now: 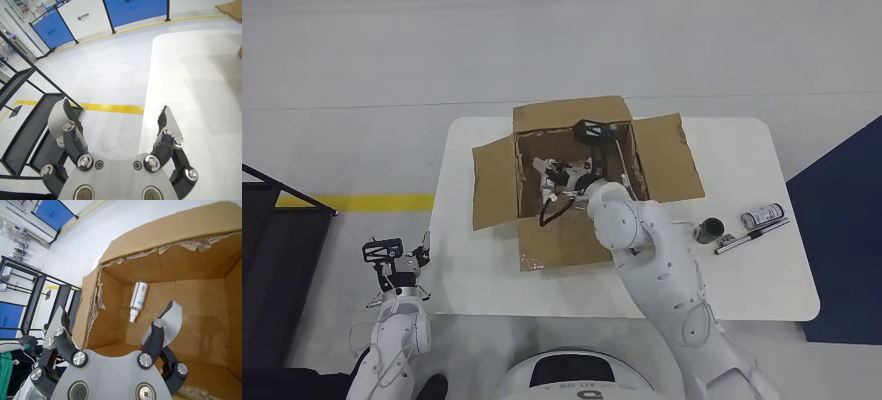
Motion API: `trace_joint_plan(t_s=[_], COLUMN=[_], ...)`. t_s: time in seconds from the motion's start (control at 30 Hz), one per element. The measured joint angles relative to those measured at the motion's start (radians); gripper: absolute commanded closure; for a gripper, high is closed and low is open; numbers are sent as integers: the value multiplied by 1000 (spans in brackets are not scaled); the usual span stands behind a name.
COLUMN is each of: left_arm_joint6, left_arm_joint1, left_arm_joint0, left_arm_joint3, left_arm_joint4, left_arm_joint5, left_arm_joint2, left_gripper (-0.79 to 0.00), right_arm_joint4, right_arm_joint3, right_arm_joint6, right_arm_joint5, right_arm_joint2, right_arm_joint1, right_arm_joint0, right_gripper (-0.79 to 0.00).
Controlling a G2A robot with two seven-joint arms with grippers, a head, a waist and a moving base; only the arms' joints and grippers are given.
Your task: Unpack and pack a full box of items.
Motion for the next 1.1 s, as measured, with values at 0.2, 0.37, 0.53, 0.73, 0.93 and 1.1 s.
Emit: trace_joint_plan(t_s=[0.2, 0.37, 0.53, 0.73, 0.93, 1.1], left_arm_joint6=[0, 0, 0, 0, 0, 0], left_arm_joint1=[0, 0, 0, 0, 0, 0], left_arm_joint0=[0, 0, 0, 0, 0, 0], left_arm_joint3=[0, 0, 0, 0, 0, 0], left_arm_joint4=[0, 0, 0, 0, 0, 0], left_arm_joint5=[0, 0, 0, 0, 0, 0], left_arm_joint2=[0, 0, 0, 0, 0, 0], left_gripper=[-785, -785, -785, -785, -785, -785], right_arm_joint4=[-42, -87, -129, -77, -2, 32], right_arm_joint3=[280, 385, 477, 591, 736, 875], right_arm_joint6=[41, 90, 101, 96, 75, 84], right_arm_joint5=[128, 198, 261, 249, 229, 230], right_arm_joint2=[-123, -199, -251, -288, -320, -360], right_arm_joint1=[-41, -66, -89, -126, -172, -216], right_arm_joint0=[184, 255, 303, 367, 437, 503], right_gripper=[-785, -785, -785, -773, -653, -579])
